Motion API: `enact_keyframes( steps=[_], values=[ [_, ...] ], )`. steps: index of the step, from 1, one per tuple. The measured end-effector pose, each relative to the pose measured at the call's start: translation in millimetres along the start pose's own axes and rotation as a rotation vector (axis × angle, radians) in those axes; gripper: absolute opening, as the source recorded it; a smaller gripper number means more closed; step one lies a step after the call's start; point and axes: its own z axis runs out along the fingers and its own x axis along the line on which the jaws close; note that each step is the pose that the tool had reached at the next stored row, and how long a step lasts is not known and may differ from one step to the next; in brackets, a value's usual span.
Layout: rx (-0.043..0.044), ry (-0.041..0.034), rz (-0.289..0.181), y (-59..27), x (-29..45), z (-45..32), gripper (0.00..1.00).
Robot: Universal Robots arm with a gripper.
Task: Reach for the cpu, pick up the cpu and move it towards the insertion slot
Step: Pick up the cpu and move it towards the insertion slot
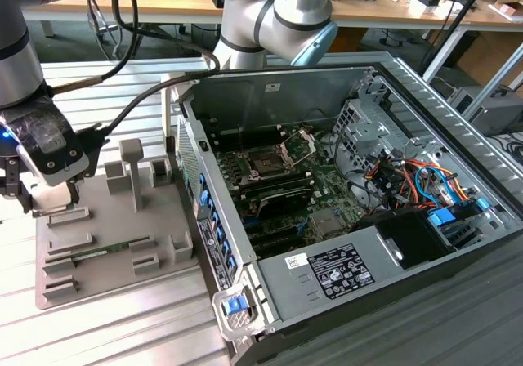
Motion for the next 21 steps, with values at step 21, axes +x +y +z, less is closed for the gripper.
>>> enact_keyframes(
  steps=[21],
  values=[
    [-0.0003, -0.0001, 0.0, 0.1, 0.0, -9.9, 0.55]
  ],
)
